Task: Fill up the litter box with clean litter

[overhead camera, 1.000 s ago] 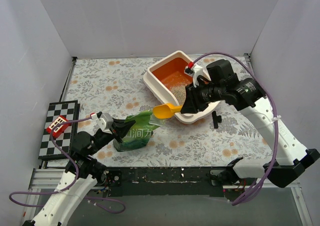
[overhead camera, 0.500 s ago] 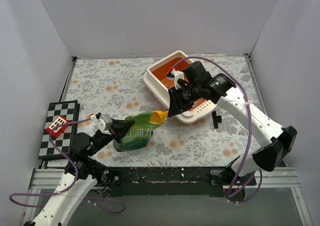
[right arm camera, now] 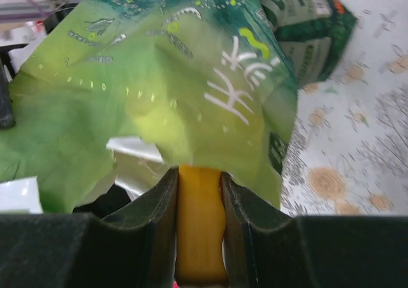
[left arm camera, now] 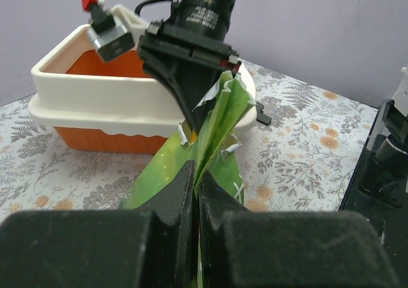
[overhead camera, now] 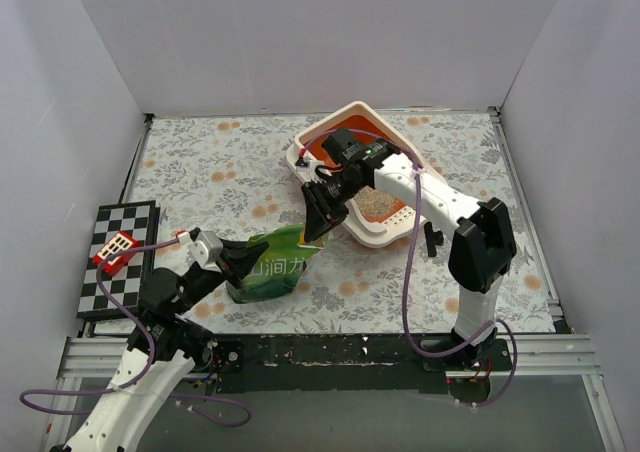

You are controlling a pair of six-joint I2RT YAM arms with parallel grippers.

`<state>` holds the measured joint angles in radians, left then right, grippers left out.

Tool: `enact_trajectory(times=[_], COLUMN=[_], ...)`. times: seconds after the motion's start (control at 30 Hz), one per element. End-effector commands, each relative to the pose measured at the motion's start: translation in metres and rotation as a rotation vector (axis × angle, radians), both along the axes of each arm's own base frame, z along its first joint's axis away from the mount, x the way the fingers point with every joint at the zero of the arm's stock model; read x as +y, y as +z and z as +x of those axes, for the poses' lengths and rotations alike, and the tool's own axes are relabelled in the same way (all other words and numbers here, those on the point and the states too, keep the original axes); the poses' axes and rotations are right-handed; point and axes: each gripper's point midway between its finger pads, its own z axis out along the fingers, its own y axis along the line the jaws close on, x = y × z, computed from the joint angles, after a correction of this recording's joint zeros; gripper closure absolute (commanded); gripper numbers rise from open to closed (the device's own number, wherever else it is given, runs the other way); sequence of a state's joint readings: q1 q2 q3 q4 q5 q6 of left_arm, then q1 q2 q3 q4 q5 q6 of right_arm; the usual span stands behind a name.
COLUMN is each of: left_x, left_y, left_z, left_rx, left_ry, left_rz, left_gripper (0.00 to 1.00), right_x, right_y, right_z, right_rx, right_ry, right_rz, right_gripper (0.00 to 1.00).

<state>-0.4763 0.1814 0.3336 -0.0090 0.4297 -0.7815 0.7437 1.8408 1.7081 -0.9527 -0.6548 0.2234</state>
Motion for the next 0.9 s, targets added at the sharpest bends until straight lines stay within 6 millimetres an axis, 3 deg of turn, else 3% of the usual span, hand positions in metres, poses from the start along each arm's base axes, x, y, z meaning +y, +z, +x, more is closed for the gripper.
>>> enact_trajectory(times=[0.0, 0.1, 0.27, 0.57, 0.87], left_x=[-0.001, -0.001, -0.002, -0.002, -0.003], left_y=[0.01, 0.01, 0.009, 0.007, 0.004], left_z=[-0.006, -0.007, -0.006, -0.006, -0.004], left_rx=[-0.043, -0.045, -0.04, -0.036, -0.022], left_ry=[-0.021, -0.022, -0.025, -0.027, -0.027], left_rz=[-0.013, -0.013, -0.01, -0.008, -0.001], left_gripper=[1.0, 1.0, 1.0, 1.0, 1.0], right_x=[0.012, 0.026, 0.051, 0.058, 0.042], right_y=[-0.039, -0.055, -0.06, -0.024, 0.006], right_z=[-0.008, -0.022, -0.038, -0.045, -0.047], right_rx=[0.106, 0.183, 0.24, 0.231, 0.213], right_ry=[0.072, 0.118, 0.169, 0.176, 0.137], right_rz=[0.009, 0.053, 0.145, 0.327, 0.453], right_gripper=[0.99, 0.99, 0.99, 0.99, 0.99])
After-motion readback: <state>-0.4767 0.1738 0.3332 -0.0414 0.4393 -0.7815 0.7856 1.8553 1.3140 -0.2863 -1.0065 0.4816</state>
